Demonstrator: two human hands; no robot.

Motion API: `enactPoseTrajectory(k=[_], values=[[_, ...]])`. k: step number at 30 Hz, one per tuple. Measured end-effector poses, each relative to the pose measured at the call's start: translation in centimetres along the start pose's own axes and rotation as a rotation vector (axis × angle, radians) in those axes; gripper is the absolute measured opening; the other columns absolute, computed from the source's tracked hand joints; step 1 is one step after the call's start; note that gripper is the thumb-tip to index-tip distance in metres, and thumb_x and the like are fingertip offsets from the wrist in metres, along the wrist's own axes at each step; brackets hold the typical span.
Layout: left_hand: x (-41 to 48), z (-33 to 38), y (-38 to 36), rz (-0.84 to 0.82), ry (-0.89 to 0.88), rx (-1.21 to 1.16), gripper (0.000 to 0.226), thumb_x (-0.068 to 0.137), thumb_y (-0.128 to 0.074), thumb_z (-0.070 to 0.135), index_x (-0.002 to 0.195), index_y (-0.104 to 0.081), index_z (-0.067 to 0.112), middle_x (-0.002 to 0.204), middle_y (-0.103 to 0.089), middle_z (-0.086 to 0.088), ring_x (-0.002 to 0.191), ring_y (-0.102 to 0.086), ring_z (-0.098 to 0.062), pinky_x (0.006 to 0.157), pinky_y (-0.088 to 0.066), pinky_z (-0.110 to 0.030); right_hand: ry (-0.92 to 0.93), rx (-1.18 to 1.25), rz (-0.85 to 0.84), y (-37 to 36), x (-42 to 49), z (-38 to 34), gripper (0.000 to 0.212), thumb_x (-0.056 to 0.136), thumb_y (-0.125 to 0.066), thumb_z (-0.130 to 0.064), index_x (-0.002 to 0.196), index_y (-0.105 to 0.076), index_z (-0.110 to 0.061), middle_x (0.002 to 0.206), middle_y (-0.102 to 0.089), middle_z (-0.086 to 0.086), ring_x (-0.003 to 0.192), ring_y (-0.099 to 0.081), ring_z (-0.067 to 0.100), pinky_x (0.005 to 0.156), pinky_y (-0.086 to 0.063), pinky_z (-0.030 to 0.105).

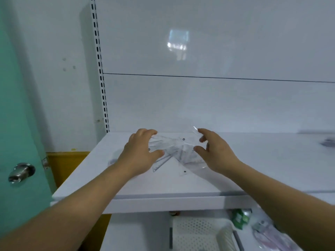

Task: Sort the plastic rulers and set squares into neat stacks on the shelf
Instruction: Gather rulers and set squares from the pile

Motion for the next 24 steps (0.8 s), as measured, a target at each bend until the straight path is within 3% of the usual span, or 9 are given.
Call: enactPoseTrajectory(k=[4, 11, 21, 24], values=[[-0.3, 3.9, -3.2, -0.062, -0.043, -0.035, 0.064, 0.084, -0.064, 0.040, 0.139, -0.037, 0.023, 0.141, -0.034, 0.005, 0.128, -0.036, -0.019, 0.105, -0.036, -0.038, -0.075, -0.076, 0.024, 3.8, -3.3, 2.7, 0.059, 0.093, -0.052, -0.042, 0.146, -0.025, -0.036, 0.108, -0.047, -0.011, 0.080, -0.046, 0.004, 0.079, -0.036, 0.022], [-1.1, 14.5, -9.3, -0.159, -0.113, -0.083, 0.059, 0.085, -0.060, 0.040, 0.137, -0.038, 0.022, 0.141, -0.037, 0.004, 0.122, -0.044, -0.018, 0.102, -0.040, -0.037, -0.256, -0.108, 0.110, 12.8, -9.9, 10.5, 0.054, 0.092, -0.054, -0.042, 0.139, -0.034, -0.025, 0.105, -0.053, -0.009, 0.080, -0.051, 0.011, 0.075, -0.037, 0.026], [-3.1, 36.7, -22.3, -0.306, -0.311, -0.054, 0.064, 0.091, -0.052, 0.046, 0.144, -0.032, 0.017, 0.142, -0.031, -0.002, 0.131, -0.030, -0.022, 0.108, -0.031, -0.035, -0.434, -0.247, 0.236, 29.9, -22.1, 24.8, 0.053, 0.095, -0.052, -0.038, 0.143, -0.035, -0.023, 0.133, -0.049, 0.001, 0.112, -0.052, 0.019, 0.096, -0.045, 0.035], [-3.8, 41.7, -25.7, -0.337, -0.352, -0.089, 0.064, 0.091, -0.052, 0.043, 0.145, -0.030, 0.016, 0.143, -0.031, -0.003, 0.126, -0.038, -0.022, 0.106, -0.033, -0.034, -0.510, -0.248, 0.275, 33.3, -25.3, 28.5, 0.053, 0.094, -0.052, -0.038, 0.143, -0.036, -0.025, 0.133, -0.051, 0.000, 0.113, -0.053, 0.018, 0.096, -0.048, 0.037]])
Point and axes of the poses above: each hand's wrist, its own x-axis towards the middle knuckle, its own y-axis out of the back of the hand, z = x × y, the point moved 1 cm from there along x, towards the middle knuckle
